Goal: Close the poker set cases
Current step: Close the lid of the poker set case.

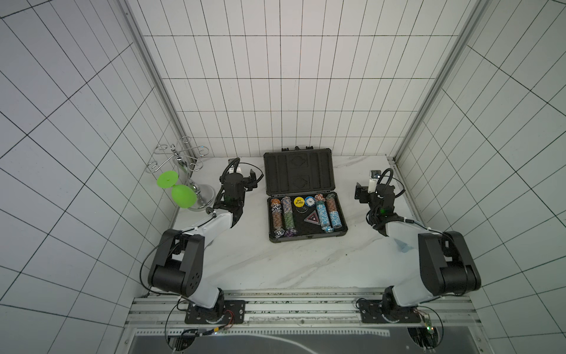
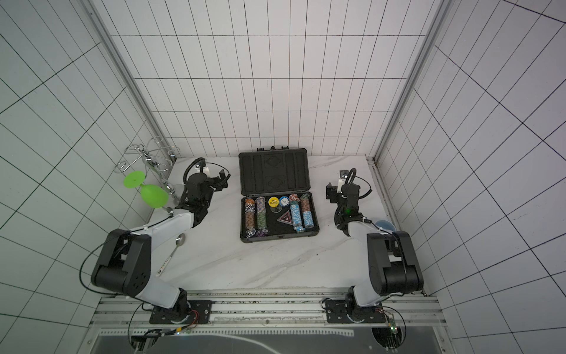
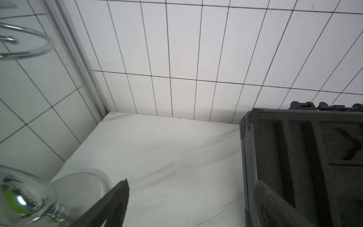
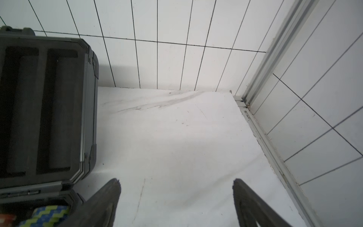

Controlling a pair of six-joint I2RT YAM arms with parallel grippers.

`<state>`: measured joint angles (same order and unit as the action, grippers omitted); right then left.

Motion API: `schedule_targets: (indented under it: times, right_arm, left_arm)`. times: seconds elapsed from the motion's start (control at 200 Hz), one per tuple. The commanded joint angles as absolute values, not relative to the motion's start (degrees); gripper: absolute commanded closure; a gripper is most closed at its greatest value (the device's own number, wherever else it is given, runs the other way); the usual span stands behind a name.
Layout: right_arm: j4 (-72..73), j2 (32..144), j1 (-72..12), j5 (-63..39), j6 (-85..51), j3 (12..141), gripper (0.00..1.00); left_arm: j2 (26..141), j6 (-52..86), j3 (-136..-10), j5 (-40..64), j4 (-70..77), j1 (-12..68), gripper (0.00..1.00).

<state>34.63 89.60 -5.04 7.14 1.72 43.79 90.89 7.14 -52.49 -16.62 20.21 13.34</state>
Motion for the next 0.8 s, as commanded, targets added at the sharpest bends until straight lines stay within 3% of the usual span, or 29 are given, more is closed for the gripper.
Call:
schedule_targets:
  times: [0.0, 0.305, 0.795]
  right_arm:
    - [23.82, 94.65, -5.58, 3.09, -1.32, 58.01, 0.11]
    - [21.17, 108.55, -5.71, -6.37, -6.37, 77.30, 0.10]
    - [22.96, 125.62, -6.48, -18.10, -10.10, 97.61, 0.12]
  left_arm:
    - [96.18, 10.08, -57.58, -12.07, 14.35, 13.61, 0.02]
    - [105.30, 12.63, -63.82, -4.00, 15.86, 13.54, 0.02]
    - [105.12, 14.55, -61.81, 1.23, 17.58, 13.69, 0.02]
